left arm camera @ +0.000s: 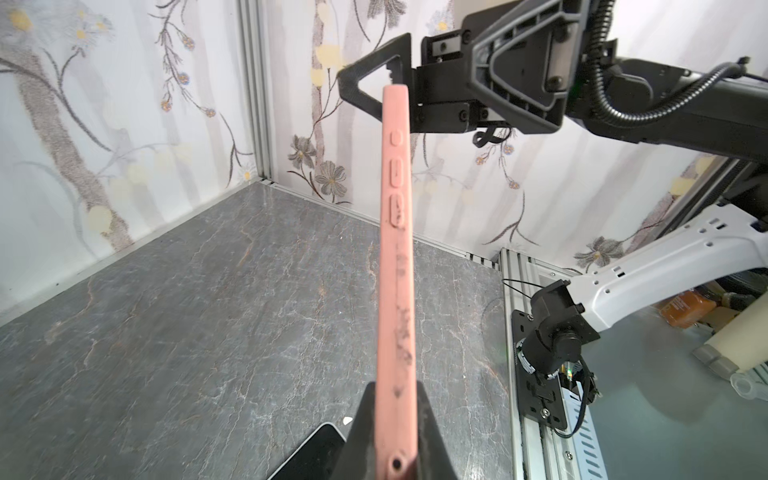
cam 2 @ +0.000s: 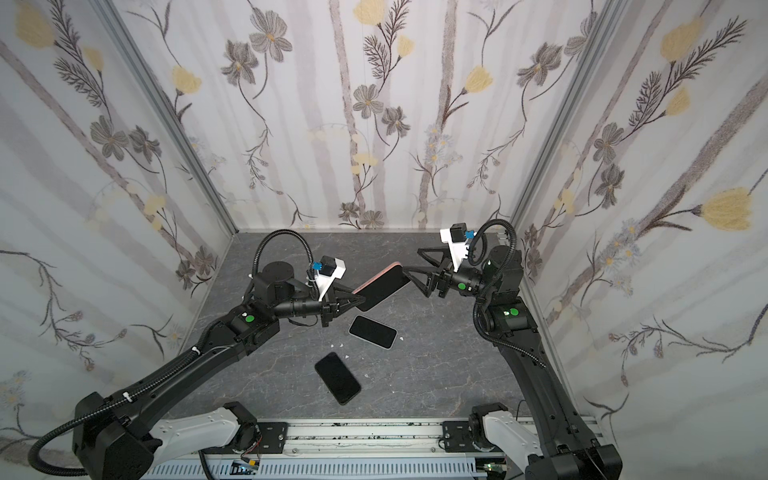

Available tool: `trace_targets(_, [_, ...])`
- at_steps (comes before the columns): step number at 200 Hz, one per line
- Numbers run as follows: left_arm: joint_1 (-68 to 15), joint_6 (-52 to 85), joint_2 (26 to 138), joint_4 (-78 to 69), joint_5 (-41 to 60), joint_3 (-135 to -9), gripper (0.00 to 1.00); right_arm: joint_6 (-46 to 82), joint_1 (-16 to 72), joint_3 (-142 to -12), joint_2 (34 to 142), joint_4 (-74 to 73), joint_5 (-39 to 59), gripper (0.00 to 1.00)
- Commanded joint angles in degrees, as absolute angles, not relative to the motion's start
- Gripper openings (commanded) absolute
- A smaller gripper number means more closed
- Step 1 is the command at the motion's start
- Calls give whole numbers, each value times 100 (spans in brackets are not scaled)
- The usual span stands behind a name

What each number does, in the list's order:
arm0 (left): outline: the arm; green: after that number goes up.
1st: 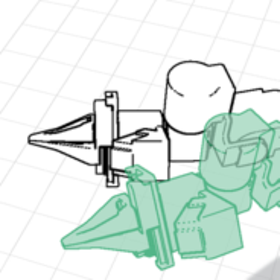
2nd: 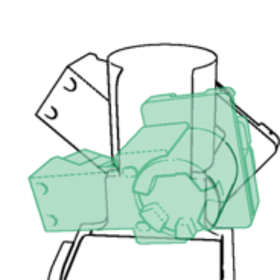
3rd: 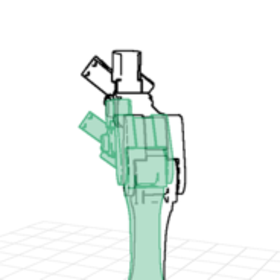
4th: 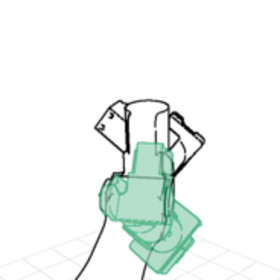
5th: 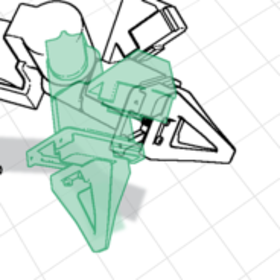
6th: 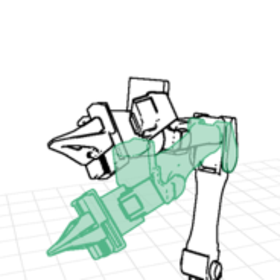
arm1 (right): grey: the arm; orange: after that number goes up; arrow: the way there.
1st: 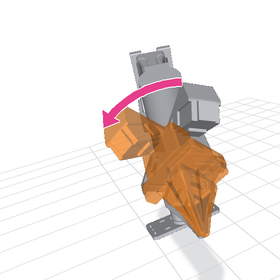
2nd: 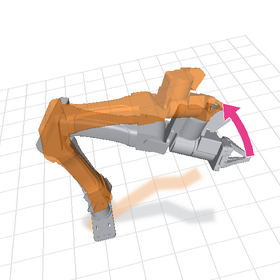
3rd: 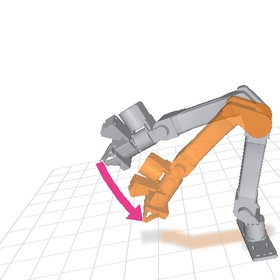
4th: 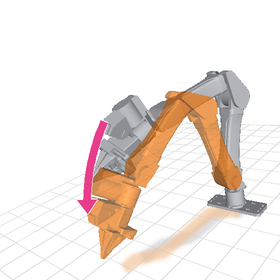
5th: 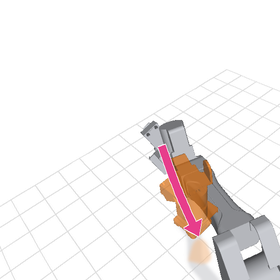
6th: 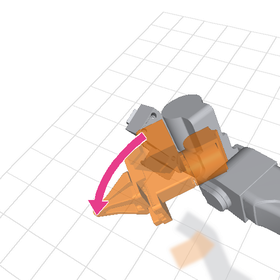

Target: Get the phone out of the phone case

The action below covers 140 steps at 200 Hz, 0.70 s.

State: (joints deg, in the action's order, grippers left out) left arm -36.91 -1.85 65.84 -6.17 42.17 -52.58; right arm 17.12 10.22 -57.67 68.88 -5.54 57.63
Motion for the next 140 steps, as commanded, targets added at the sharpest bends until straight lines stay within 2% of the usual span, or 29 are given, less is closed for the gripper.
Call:
trace_targets(1, [-3684, -199, 6539, -1467, 4633, -5117, 0, 1755, 1045, -5871, 6996, -643, 6489, 87])
trace_targets(40, [-3635, -78, 6671, -1636, 5133, -5186, 0, 1811, 1106, -5805, 6998, -593, 7030, 82])
trace_targets(96, [-3560, -33, 6859, -1687, 5790, -5323, 0, 1887, 1157, -5836, 7110, -527, 7132, 67])
trace_targets(140, [-3558, -48, 6908, -1690, 5866, -5344, 0, 2508, 1219, -5734, 7102, -1087, 7593, 61])
